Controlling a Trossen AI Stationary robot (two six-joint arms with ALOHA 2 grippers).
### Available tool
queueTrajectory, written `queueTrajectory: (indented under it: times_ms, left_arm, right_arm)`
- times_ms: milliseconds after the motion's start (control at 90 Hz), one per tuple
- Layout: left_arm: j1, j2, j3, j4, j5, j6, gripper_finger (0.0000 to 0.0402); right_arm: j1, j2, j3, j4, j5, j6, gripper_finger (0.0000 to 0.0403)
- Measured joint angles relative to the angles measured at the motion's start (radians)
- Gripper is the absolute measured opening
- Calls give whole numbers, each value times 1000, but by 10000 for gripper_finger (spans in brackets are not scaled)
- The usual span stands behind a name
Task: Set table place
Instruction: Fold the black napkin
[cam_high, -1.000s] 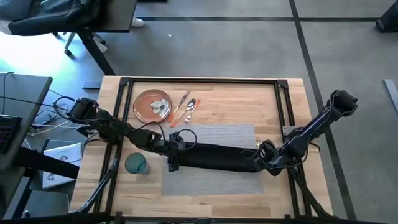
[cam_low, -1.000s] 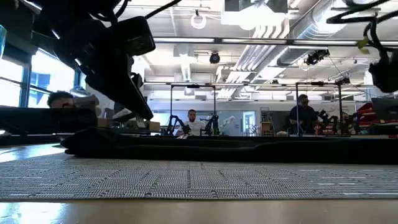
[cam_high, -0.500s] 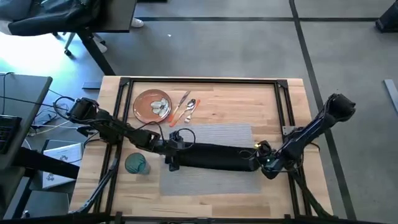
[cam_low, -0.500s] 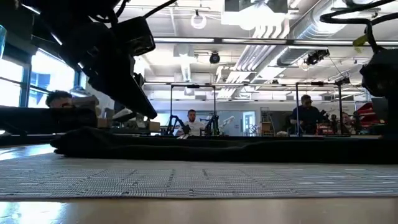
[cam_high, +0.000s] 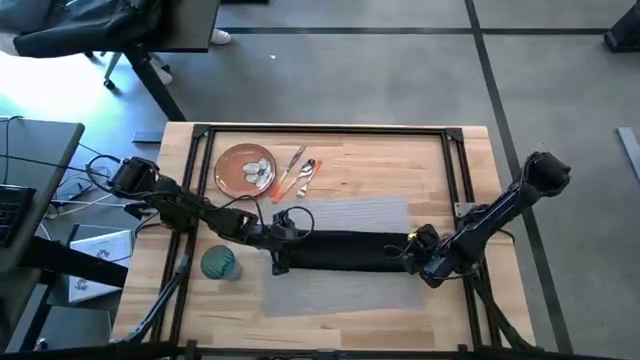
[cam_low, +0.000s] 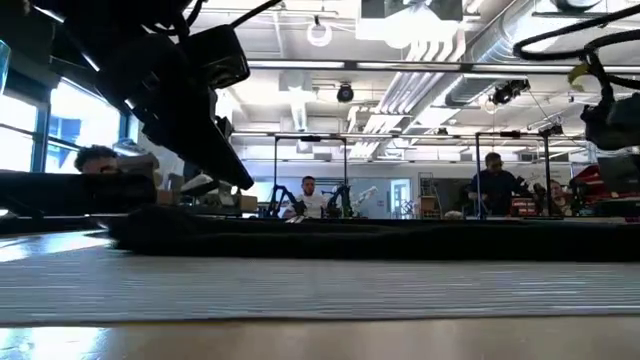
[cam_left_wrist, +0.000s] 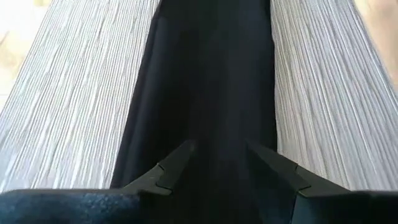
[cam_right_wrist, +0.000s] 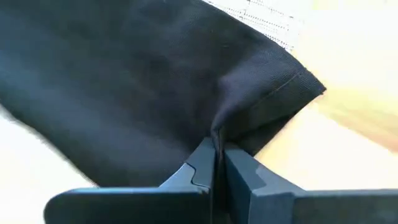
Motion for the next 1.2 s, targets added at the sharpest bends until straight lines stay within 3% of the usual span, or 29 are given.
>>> queueTrajectory:
  times_ms: [211, 367, 522, 867, 1200]
  left_arm:
    - [0, 0, 0, 22, 0, -3, 119]
    - [0, 4, 0, 75, 0, 4, 119]
    - [0, 11, 0, 96, 0, 21, 119]
    - [1, 11, 0, 99, 0, 31, 119]
    - [1, 12, 0, 99, -10, 40, 119]
  right_arm:
    - [0, -15, 171, -311, -59, -3, 1]
    - [-9, -15, 253, -397, -55, -3, 0]
    - [-50, -16, 301, -378, 27, -16, 0]
    - [-224, -17, 307, -53, 160, -275, 0]
    - [-342, 84, 308, 327, 172, -511, 0]
